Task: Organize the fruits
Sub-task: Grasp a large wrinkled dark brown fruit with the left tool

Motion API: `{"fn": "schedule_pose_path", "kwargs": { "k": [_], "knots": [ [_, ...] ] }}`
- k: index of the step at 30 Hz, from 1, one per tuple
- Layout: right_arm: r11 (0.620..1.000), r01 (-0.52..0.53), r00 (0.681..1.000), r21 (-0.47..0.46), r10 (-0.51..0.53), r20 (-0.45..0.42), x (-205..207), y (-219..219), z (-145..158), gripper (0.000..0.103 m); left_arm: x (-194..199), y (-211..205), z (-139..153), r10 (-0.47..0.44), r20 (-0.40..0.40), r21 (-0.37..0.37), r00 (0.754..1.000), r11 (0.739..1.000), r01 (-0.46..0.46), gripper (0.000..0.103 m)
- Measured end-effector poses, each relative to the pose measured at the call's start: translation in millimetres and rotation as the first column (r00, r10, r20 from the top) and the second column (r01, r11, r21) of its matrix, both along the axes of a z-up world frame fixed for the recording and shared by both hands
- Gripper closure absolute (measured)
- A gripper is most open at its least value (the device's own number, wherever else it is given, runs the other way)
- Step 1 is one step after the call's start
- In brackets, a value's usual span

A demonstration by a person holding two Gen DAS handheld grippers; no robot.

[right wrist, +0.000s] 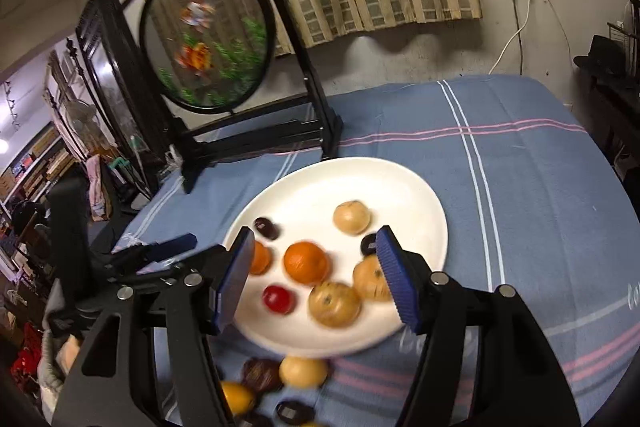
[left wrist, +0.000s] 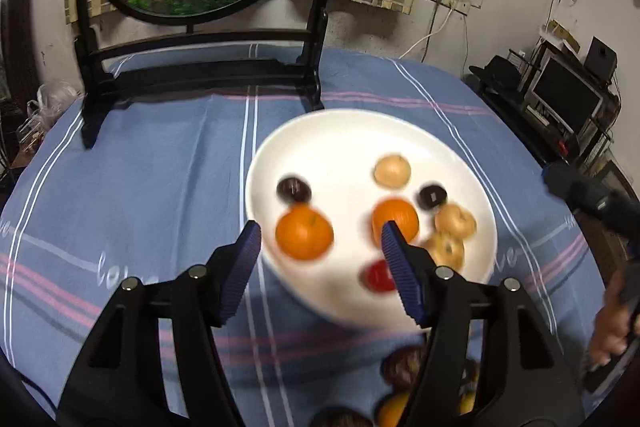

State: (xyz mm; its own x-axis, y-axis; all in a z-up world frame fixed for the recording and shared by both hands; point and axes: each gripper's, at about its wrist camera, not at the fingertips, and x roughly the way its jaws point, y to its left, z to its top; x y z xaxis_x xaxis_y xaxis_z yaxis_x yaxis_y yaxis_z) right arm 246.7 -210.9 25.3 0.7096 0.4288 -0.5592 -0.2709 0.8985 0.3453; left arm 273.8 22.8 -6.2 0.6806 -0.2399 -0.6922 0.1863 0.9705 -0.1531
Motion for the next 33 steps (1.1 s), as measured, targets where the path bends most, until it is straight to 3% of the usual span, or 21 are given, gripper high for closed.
{"fn": "schedule_pose_path", "kwargs": {
  "k": [6, 10, 14, 23, 30, 33],
  "knots": [
    [0.998, -0.015, 1.000, 0.067, 0.015, -0.006, -52.1, -16.8, -4.8, 0.038, -52.4, 7.5, -23.3, -0.001, -0.031, 0.049, 1.000, 0.999, 0.002, 0.038],
    [0.997, 0.010, 0.999, 0.070, -0.008, -0.036, -75.2, -31.2, -28.1, 0.029, -81.4, 17.8, -40.0, 0.001, -0.068, 0.040, 0.998, 0.999, 0.002, 0.038],
    [0.997, 0.024, 0.996, 0.067, -0.018, -0.088, -76.7, -36.8, -40.6, 0.029, -102.7, 24.0, -49.3, 0.009, -0.068, 0.061, 0.998, 0.998, -0.005, 0.037],
    [0.998, 0.021, 0.997, 0.065, -0.015, -0.080, -77.7, -36.0, -39.5, 0.023, -107.9, 7.0, -58.6, -0.072, -0.092, 0.087, 0.993, 0.993, 0.080, 0.036],
    [0.998, 0.021, 0.996, 0.063, -0.015, -0.087, -76.7, -35.7, -40.4, 0.023, -102.3, 5.2, -65.2, -0.058, -0.109, 0.106, 0.992, 0.992, 0.070, 0.028],
    [0.998, 0.024, 0.996, 0.062, -0.018, -0.091, -77.2, -35.6, -41.5, 0.023, -98.6, 3.2, -70.5, -0.033, -0.106, 0.172, 0.994, 0.984, 0.051, 0.022]
  ]
}}
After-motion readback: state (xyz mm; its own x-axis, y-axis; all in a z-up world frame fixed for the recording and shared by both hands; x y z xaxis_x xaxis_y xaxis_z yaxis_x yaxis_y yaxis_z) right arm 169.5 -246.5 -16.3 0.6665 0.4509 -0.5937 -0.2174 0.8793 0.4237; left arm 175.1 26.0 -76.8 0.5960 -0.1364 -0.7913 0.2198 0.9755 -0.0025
